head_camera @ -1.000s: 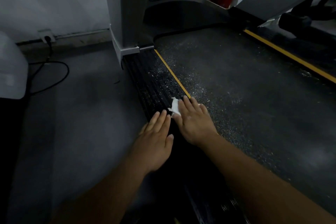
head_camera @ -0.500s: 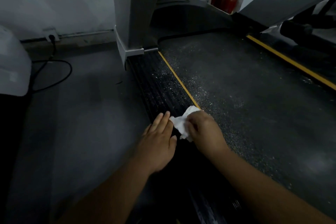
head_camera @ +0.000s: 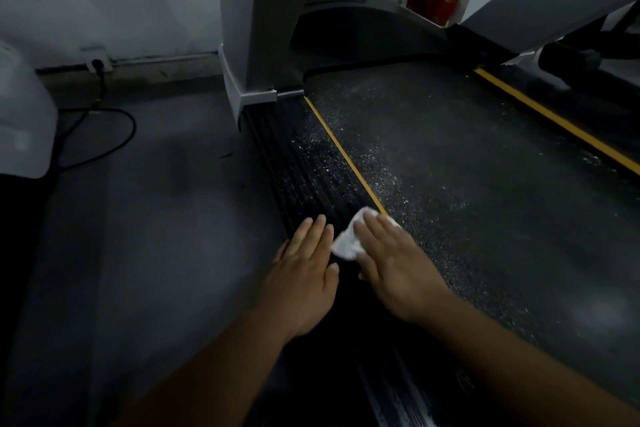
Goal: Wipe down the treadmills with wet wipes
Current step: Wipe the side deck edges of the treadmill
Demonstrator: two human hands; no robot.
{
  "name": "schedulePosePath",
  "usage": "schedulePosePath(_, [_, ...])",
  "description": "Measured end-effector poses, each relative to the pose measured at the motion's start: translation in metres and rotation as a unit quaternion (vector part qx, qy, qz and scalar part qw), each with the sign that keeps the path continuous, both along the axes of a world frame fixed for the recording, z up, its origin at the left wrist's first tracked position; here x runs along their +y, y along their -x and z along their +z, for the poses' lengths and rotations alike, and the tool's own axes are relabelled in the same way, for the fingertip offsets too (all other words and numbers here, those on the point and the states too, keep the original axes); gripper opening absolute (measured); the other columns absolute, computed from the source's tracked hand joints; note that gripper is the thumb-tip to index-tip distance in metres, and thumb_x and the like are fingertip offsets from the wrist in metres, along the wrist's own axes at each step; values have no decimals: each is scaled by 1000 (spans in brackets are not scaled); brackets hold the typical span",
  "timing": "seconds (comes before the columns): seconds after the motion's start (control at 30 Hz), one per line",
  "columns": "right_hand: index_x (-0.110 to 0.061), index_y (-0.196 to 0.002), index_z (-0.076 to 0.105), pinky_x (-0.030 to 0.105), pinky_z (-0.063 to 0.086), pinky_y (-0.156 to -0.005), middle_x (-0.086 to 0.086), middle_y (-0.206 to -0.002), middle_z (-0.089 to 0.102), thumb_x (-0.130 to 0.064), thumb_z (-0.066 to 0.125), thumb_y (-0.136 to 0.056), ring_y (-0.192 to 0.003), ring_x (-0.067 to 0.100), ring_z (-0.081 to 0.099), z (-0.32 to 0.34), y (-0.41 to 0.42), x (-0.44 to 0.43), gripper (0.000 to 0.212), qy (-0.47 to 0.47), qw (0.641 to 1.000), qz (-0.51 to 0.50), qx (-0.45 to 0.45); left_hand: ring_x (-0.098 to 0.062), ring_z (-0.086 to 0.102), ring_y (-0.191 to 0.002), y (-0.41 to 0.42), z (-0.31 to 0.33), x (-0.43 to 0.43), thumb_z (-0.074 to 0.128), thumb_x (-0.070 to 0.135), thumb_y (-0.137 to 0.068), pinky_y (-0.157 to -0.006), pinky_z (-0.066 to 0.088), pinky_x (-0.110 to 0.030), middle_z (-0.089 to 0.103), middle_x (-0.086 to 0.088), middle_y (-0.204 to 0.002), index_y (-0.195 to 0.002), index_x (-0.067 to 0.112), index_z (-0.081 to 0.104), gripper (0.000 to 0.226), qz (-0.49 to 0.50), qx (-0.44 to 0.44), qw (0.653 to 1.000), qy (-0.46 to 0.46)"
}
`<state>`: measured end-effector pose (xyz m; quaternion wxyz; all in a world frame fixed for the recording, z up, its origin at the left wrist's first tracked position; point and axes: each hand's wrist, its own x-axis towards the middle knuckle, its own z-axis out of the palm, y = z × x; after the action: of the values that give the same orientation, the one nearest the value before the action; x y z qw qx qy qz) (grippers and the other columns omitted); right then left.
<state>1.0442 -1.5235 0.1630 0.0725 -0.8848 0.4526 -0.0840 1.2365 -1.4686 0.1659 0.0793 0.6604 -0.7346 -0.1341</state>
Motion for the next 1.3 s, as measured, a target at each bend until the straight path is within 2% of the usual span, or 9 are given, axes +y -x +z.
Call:
schedulePosePath(0.1, [-7, -157, 27, 48, 20, -123, 15, -166, 20, -52, 3, -95, -154, 31, 14, 8, -36, -20, 80, -25, 998, -66, 6, -7, -21, -152, 0, 4, 0, -1, 51, -92, -126, 0, -33, -16, 7, -168, -162, 20, -2, 77, -2, -15, 1000, -11])
schedulePosePath(0.2, [-5, -152, 40, 51, 33, -118, 15, -159, 37, -46, 11, -107, -149, 32, 31, 6, -24, 11, 67, 27, 999, 19, -1, -6, -22, -151, -2, 10, -2, 11, 45, -102, -126, -2, -31, -18, 8, -168, -162, 21, -4, 66, -10, -24, 999, -19])
schedulePosePath(0.37, [-11, -158, 29, 45, 19, -123, 7, -166, 20, -61, -3, -102, -155, 22, 14, 6, 1, 5, 82, -4, 1000, 5, -7, -7, -21, -152, 0, 5, 0, -8, 54, -85, -126, -1, -32, -19, 7, -168, -162, 21, -4, 84, -6, -33, 999, -15])
schedulePosePath(0.5, [-11, -160, 19, 38, 6, -126, 7, -168, 11, -60, -5, -91, -156, 21, 3, 9, -33, -3, 88, -21, 999, -42, -5, -8, -18, -153, -1, 14, -1, 22, 43, -108, -126, 0, -35, -18, 7, -168, -162, 21, -1, 63, 0, -41, 999, -27])
schedulePosePath(0.67, [-6, -129, 65, 14, 25, -111, 13, -140, 59, -34, 50, -95, -132, 29, 54, 18, 8, 34, 47, 4, 995, -19, -94, -7, -20, -152, 2, 15, 2, 22, 38, -108, -126, -1, -35, -21, 7, -167, -162, 21, -6, 63, 4, -28, 999, -30])
schedulePosePath(0.8, [0, -117, 65, 37, 51, -100, 17, -119, 63, -19, 85, -67, -112, 35, 61, 12, -2, 41, 57, 40, 997, -69, 19, -7, -20, -152, -1, 15, 1, 24, 38, -108, -125, -3, -33, -21, 7, -167, -162, 22, -6, 64, -3, -20, 999, -31])
schedulePosePath(0.97, [7, -115, 64, 42, 37, -117, 21, -118, 64, -17, 37, -84, -122, 36, 57, 0, -33, 12, 48, 71, 994, -76, 23, -8, -18, -153, -1, 9, 0, 26, 40, -108, -126, 0, -34, -17, 7, -168, -163, 22, -2, 64, 3, -23, 1000, -8])
schedulePosePath(1.17, [11, -124, 61, 42, 29, -121, 26, -128, 59, -14, 37, -91, -134, 39, 47, 8, -51, -18, 47, 53, 993, -58, 87, -8, -19, -153, -4, 7, 1, 8, 52, -99, -126, 1, -33, -16, 7, -169, -162, 21, 4, 70, -14, -22, 1000, -2])
schedulePosePath(1.3, [8, -92, 72, 34, 59, -84, 21, -97, 72, -13, 65, -70, -96, 32, 72, 22, -33, 17, 30, 94, 992, -66, 50, -7, -25, -151, -2, 0, 1, -14, 55, -77, -124, -4, -31, -21, 8, -167, -162, 22, -4, 92, -8, -10, 1000, 2])
